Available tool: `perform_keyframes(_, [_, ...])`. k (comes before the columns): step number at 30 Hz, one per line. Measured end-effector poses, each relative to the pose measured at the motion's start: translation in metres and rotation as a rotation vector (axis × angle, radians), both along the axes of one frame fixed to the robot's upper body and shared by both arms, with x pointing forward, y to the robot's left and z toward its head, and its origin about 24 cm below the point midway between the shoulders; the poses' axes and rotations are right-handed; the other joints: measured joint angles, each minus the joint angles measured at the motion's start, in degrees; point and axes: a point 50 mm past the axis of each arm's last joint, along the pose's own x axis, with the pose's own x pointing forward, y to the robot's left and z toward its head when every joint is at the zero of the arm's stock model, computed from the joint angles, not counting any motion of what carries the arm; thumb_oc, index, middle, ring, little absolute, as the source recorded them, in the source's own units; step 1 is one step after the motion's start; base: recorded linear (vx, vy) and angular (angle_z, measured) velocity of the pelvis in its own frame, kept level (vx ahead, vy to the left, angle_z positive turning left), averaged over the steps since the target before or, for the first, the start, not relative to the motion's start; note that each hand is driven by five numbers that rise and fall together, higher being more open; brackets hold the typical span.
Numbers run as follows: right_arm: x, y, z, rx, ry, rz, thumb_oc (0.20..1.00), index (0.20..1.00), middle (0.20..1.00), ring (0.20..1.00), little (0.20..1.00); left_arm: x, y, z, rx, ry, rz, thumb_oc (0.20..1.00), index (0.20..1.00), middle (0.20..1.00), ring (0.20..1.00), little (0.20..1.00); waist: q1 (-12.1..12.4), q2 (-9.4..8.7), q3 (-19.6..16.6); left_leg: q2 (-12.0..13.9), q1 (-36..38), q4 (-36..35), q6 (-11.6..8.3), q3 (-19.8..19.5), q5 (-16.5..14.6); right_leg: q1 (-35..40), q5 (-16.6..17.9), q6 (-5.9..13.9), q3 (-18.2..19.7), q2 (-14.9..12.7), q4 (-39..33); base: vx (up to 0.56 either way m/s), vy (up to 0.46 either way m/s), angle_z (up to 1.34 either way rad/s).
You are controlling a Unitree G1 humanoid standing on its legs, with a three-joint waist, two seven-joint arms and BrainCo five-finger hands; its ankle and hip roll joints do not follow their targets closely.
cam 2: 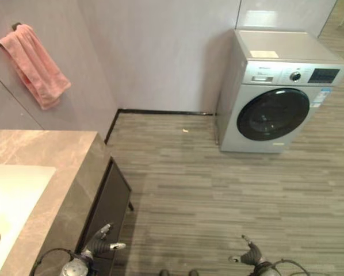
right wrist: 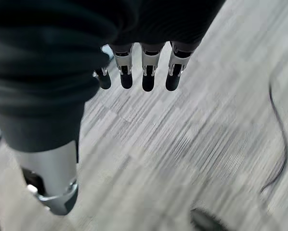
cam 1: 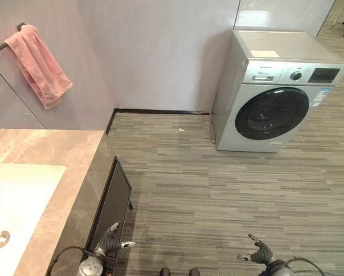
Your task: Put brush and paste in cup on sink, flatten towel.
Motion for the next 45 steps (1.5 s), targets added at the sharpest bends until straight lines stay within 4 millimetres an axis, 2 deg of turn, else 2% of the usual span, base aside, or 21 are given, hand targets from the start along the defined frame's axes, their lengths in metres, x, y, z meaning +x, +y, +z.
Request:
perform_keyframes(2, [0.0,0.004,-0.002,0.048,-0.003,-0.047,1.0,1.0,1.0,1.0,1.0,0.0,0.001,-0.002,-0.002,0.004,0.04,1.0,1.0,1.0,1.0,1.0,-0.2,-0.53,0.4,0.1,0.3,0.0,0.0,0.4,0.0,-0.6,-0.9,-0.16,0.0,0.0,1.7,-0.04,-0.056,-0.09])
perform_keyframes(4, [-0.009,0.007,-0.01,0.084,0.034,-0.102,1.0,1.0,1.0,1.0,1.0,-0.002,0.002,-0.008,0.006,0.031,0.078,1.0,1.0,1.0,1.0,1.0,-0.4,-1.17,0.5,0.1,0.5,0.6,-0.18,0.4,0.0,-0.8,-1.7,-0.98,-0.3,0.1,2.6,-0.01,-0.1,-0.03])
perform_keyframes(6, [-0.023,0.011,-0.028,0.109,0.163,-0.21,1.0,1.0,1.0,1.0,1.0,-0.017,0.008,-0.026,0.034,0.172,0.179,1.0,1.0,1.0,1.0,1.0,-0.4,-2.24,0.7,0.4,-0.2,4.4,-1.29,0.8,-1.9,-1.0,-2.7,-2.62,-0.4,0.3,4.8,0.02,-0.107,-0.09])
perform_keyframes(8, [-0.024,0.011,-0.027,0.131,0.151,-0.245,1.0,1.0,1.0,1.0,1.0,-0.022,0.004,-0.029,0.025,0.19,0.184,1.0,1.0,1.0,1.0,1.0,-0.5,-2.36,1.1,0.7,-0.3,5.6,-1.44,0.8,-2.5,-1.3,-3.5,-3.11,-0.4,0.6,6.5,-0.01,-0.09,-0.04])
perform_keyframes(11, [-0.011,0.01,-0.021,0.179,0.074,-0.315,1.0,1.0,1.0,1.0,1.0,-0.011,0.0,-0.027,0.021,0.156,0.182,1.0,1.0,1.0,1.0,1.0,-0.4,-2.98,2.9,0.7,-3.1,12.6,-1.78,0.9,-5.5,-4.3,-6.7,-3.81,-0.6,0.3,13.7,-0.02,-0.072,0.02])
perform_keyframes(13, [-0.008,0.012,-0.02,0.191,0.057,-0.319,1.0,1.0,1.0,1.0,1.0,-0.008,-0.002,-0.026,0.022,0.148,0.185,1.0,1.0,1.0,1.0,1.0,-0.5,-2.97,3.0,1.0,-4.5,15.1,-1.82,1.0,-6.7,-5.5,-7.6,-4.04,-0.6,0.5,15.8,0.0,-0.102,-0.02])
perform_keyframes(15, [-0.011,0.013,-0.021,0.192,0.066,-0.316,1.0,1.0,1.0,1.0,1.0,-0.004,-0.001,-0.025,0.025,0.135,0.196,1.0,1.0,1.0,1.0,1.0,-0.5,-3.37,4.0,1.2,-4.8,17.3,-1.97,1.1,-7.8,-5.8,-9.0,-4.58,-0.9,0.5,18.3,0.03,-0.079,0.03])
perform_keyframes(16, [-0.015,0.012,-0.023,0.184,0.087,-0.328,1.0,1.0,1.0,1.0,1.0,-0.001,-0.003,-0.024,0.008,0.125,0.219,1.0,1.0,1.0,1.0,1.0,-0.5,-3.34,4.3,1.4,-5.9,20.1,-1.89,0.7,-9.4,-6.3,-10.1,-5.15,-1.3,0.6,19.7,0.05,-0.042,0.08])
perform_keyframes(21, [-0.029,0.013,-0.028,0.187,0.121,-0.367,1.0,1.0,1.0,1.0,1.0,-0.002,-0.007,-0.026,-0.007,0.128,0.231,1.0,1.0,1.0,1.0,1.0,-0.8,-2.99,4.1,1.9,-5.0,18.6,-2.2,1.0,-9.2,-5.8,-9.9,-4.85,-1.6,0.8,19.1,0.07,-0.026,0.0])
perform_keyframes(23, [-0.034,0.012,-0.029,0.184,0.131,-0.371,1.0,1.0,1.0,1.0,1.0,-0.008,-0.014,-0.029,-0.034,0.141,0.251,1.0,1.0,1.0,1.0,1.0,-1.0,-2.59,2.3,2.0,-4.1,17.6,-2.53,0.9,-8.9,-4.7,-9.7,-4.8,-1.6,1.0,17.7,0.03,0.002,-0.02])
perform_keyframes(27, [-0.03,0.013,-0.029,0.18,0.123,-0.37,1.0,1.0,1.0,1.0,1.0,-0.008,-0.017,-0.03,-0.038,0.144,0.239,1.0,1.0,1.0,1.0,1.0,-1.0,-2.68,0.6,2.2,-2.3,15.5,-2.47,0.6,-8.6,-2.3,-8.1,-5.04,-1.6,1.3,14.6,0.01,0.065,0.01])
perform_keyframes(31, [-0.023,0.013,-0.026,0.181,0.103,-0.363,1.0,1.0,1.0,1.0,1.0,-0.009,-0.02,-0.031,-0.031,0.154,0.203,1.0,1.0,1.0,1.0,1.0,-0.5,-2.78,0.1,1.9,-2.2,14.0,-2.01,0.7,-8.1,-1.7,-6.7,-4.29,-1.4,1.2,11.8,0.0,0.145,0.0])
perform_keyframes(33, [-0.023,0.012,-0.026,0.179,0.103,-0.364,1.0,1.0,1.0,1.0,1.0,-0.01,-0.02,-0.031,-0.029,0.159,0.201,1.0,1.0,1.0,1.0,1.0,-0.3,-2.54,0.3,0.8,-2.3,12.5,-0.79,0.8,-7.3,-2.1,-6.1,-3.28,-1.1,0.3,11.0,0.01,0.226,-0.01])
perform_keyframes(35, [-0.021,0.015,-0.026,0.194,0.094,-0.371,1.0,1.0,1.0,1.0,1.0,-0.014,-0.017,-0.033,-0.018,0.181,0.209,1.0,1.0,1.0,1.0,1.0,-0.4,-2.39,0.4,0.0,-2.4,12.1,0.17,1.1,-7.8,-2.7,-6.0,-2.39,-0.4,-0.2,11.6,0.02,0.16,-0.12])
perform_keyframes(36, [-0.017,0.018,-0.023,0.214,0.067,-0.365,1.0,1.0,1.0,1.0,1.0,-0.016,-0.015,-0.034,-0.008,0.19,0.204,1.0,1.0,1.0,1.0,1.0,-0.7,-2.2,0.8,-0.2,-2.2,10.6,0.8,1.2,-7.4,-3.6,-6.1,-1.25,-0.2,-0.5,14.3,0.1,0.174,-0.05])
perform_keyframes(37, [-0.017,0.02,-0.023,0.227,0.055,-0.358,1.0,1.0,1.0,1.0,1.0,-0.015,-0.014,-0.033,0.009,0.189,0.179,1.0,1.0,1.0,1.0,1.0,-1.1,-2.05,1.1,-0.7,-2.1,9.3,1.8,1.0,-6.6,-7.2,-5.6,0.31,-0.1,-1.0,20.1,0.14,0.16,-0.01])
perform_keyframes(39, [-0.019,0.022,-0.023,0.232,0.056,-0.358,1.0,1.0,1.0,1.0,1.0,-0.017,-0.013,-0.033,0.017,0.196,0.169,1.0,1.0,1.0,1.0,1.0,-2.1,-1.9,1.9,-1.2,-0.8,7.7,2.63,0.5,-6.1,-11.4,-7.2,1.61,0.1,-0.7,26.8,0.12,0.079,0.06])
perform_keyframes(41, [-0.017,0.026,-0.021,0.251,0.034,-0.347,1.0,1.0,1.0,1.0,1.0,-0.018,-0.007,-0.032,0.03,0.195,0.177,1.0,1.0,1.0,1.0,1.0,-2.0,-2.35,2.4,-1.3,-0.4,6.6,3.07,1.7,-5.5,-14.5,-7.5,2.09,0.3,-1.0,22.7,0.19,-0.012,-0.13])
perform_keyframes(42, [-0.017,0.027,-0.02,0.252,0.031,-0.344,1.0,1.0,1.0,1.0,1.0,-0.017,-0.006,-0.031,0.034,0.192,0.171,1.0,1.0,1.0,1.0,1.0,-2.1,-2.63,2.4,-1.4,0.0,6.5,2.84,1.7,-6.4,-16.0,-7.1,2.45,-0.2,-1.4,21.3,0.24,-0.027,-0.25])
perform_keyframes(44, [-0.01,0.032,-0.016,0.263,0.002,-0.307,1.0,1.0,1.0,1.0,1.0,-0.016,-0.005,-0.032,0.052,0.204,0.151,1.0,1.0,1.0,1.0,1.0,-2.9,-2.83,3.1,-1.3,0.1,6.6,2.45,1.7,-7.1,-19.1,-2.6,2.85,-0.2,-2.4,13.5,0.31,-0.073,-0.05])
perform_keyframes(45, [-0.008,0.037,-0.015,0.257,-0.001,-0.262,1.0,1.0,1.0,1.0,1.0,-0.017,-0.004,-0.033,0.055,0.213,0.157,1.0,1.0,1.0,1.0,1.0,-3.6,-3.28,3.7,-1.4,1.0,6.6,1.88,1.3,-8.2,-20.1,1.4,3.76,-0.4,-4.0,6.1,0.32,-0.09,0.18])
